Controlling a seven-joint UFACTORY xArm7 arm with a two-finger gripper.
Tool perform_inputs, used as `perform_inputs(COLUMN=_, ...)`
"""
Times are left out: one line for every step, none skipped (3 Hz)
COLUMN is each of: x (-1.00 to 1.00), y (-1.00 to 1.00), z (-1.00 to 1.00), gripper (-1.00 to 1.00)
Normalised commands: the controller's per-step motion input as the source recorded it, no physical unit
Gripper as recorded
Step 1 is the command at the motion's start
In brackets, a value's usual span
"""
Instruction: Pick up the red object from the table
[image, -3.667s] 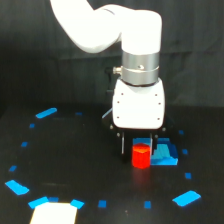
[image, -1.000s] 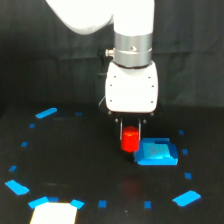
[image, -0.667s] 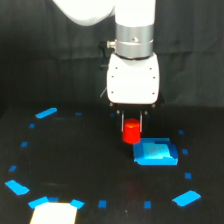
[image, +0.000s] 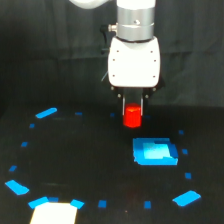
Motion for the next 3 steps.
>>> perform_inputs(x=-0.24, y=-0.18, z=0.91, gripper=-1.0)
perform_inputs(x=0.14, y=-0.11, z=0.88, gripper=-1.0)
perform_inputs(x=-0.11, y=0.21, z=0.9, gripper=-1.0)
